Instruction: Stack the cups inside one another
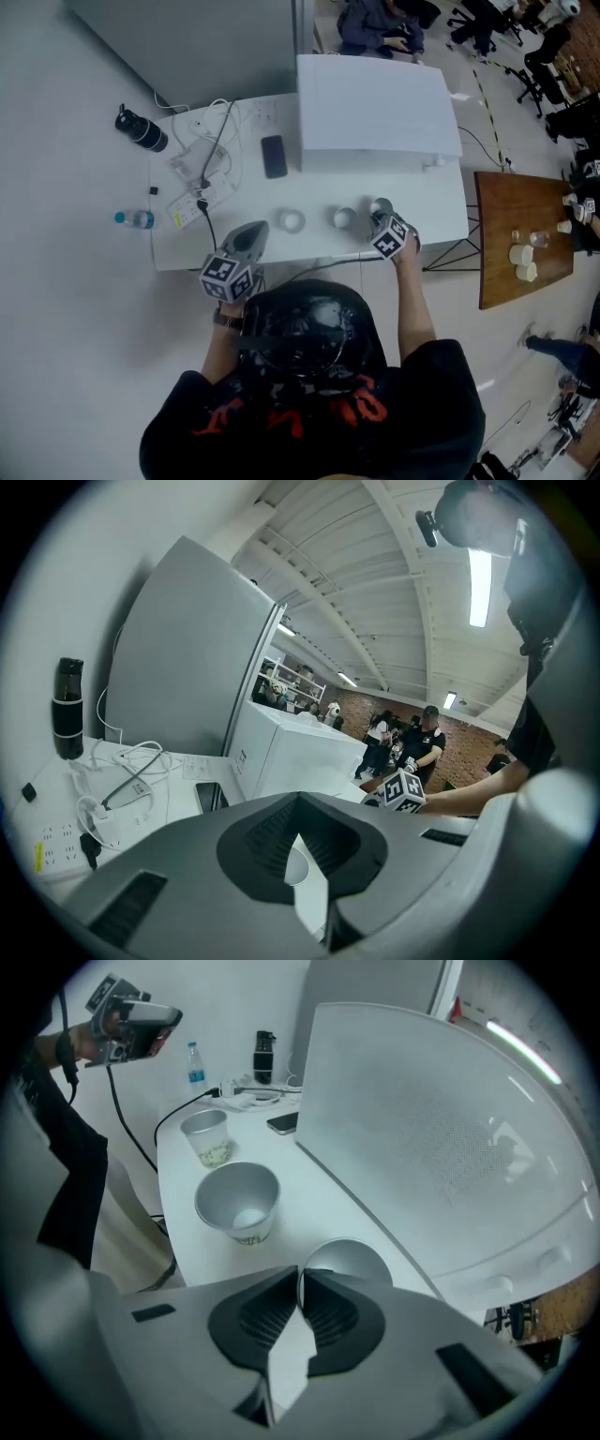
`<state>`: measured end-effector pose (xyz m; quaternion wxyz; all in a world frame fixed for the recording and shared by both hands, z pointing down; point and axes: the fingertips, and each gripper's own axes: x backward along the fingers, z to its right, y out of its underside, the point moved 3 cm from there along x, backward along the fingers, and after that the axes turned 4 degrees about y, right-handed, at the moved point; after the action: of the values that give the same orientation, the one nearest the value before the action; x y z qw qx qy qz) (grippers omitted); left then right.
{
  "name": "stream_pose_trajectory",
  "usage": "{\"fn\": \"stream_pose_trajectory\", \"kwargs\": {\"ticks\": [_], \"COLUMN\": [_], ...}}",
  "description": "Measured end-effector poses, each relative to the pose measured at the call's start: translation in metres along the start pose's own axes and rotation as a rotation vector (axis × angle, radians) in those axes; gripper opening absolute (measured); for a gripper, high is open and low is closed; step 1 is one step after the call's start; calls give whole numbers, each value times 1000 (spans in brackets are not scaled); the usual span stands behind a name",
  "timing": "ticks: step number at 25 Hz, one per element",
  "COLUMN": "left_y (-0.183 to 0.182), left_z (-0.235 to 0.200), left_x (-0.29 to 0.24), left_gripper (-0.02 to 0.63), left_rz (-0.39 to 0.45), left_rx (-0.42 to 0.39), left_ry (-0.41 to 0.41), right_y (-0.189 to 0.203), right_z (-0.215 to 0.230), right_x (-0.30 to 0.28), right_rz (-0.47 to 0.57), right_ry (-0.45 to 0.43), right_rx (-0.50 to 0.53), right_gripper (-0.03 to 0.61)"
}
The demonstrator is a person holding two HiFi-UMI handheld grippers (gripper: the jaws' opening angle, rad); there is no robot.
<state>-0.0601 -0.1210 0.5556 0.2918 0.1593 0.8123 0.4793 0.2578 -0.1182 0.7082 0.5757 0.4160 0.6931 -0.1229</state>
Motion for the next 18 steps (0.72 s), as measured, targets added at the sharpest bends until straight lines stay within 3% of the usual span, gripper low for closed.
{"fn": "stream_pose_trajectory", "kwargs": {"ticks": [9,14,18], "left_y": [5,7,9], "left_z": [-3,-3,-1], "left_x": [-1,-1,2], "left_gripper": [0,0,0], "left_rz": [-10,-6,-4], "left_rx": [8,9,5], "left_ry": [0,0,2], "right_y": [-1,-49,-72], "right_z": [-11,-27,-45], "right_x": [54,113,111], "right_rz": [150,275,278], "right_ry": [15,-10,-71], "right_rx": [-46,62,159], "right_gripper": [25,25,25]}}
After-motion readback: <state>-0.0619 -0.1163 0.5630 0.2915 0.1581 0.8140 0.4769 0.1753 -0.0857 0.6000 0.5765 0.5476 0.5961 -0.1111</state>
